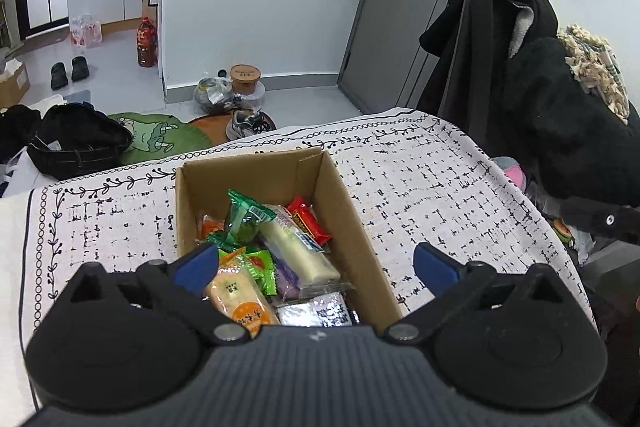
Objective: Organize snacks
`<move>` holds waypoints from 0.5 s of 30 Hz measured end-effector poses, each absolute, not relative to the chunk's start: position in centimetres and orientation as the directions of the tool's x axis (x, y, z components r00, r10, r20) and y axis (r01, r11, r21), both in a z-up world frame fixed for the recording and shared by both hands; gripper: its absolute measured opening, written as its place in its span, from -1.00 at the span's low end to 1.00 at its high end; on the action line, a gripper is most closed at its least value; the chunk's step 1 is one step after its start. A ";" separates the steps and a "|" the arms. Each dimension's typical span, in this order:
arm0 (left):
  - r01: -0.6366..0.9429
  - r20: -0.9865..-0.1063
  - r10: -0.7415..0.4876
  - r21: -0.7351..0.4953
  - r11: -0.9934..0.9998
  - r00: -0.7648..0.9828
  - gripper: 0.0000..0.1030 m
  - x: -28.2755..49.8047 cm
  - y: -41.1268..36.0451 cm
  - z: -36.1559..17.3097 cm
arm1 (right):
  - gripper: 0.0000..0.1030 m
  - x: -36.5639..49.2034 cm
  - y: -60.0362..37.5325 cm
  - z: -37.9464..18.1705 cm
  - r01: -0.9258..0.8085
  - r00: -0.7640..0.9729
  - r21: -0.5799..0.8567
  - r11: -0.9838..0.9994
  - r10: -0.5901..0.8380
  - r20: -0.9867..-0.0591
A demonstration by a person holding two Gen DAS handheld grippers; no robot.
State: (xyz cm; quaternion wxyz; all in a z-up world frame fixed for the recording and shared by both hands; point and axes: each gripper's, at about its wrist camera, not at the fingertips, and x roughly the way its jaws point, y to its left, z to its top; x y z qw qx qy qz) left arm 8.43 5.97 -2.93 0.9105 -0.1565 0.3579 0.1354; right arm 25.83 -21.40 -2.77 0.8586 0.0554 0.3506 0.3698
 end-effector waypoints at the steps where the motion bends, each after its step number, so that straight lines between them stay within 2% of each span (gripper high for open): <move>1: -0.358 -0.697 0.135 -0.185 0.915 0.705 1.00 8.3 5.7 -2.7 | 0.79 25.8 -21.8 -2.6 -0.595 0.481 0.357 0.720 0.675 -0.559; 10: -0.355 -0.695 0.151 -0.159 0.921 0.703 1.00 7.0 4.3 -0.3 | 1.00 25.5 -24.4 -1.4 -0.587 0.489 0.369 0.721 0.679 -0.548; 15: -0.345 -0.699 0.152 -0.143 0.927 0.699 1.00 6.0 3.6 1.2 | 1.00 25.1 -25.3 -0.8 -0.589 0.484 0.368 0.720 0.679 -0.552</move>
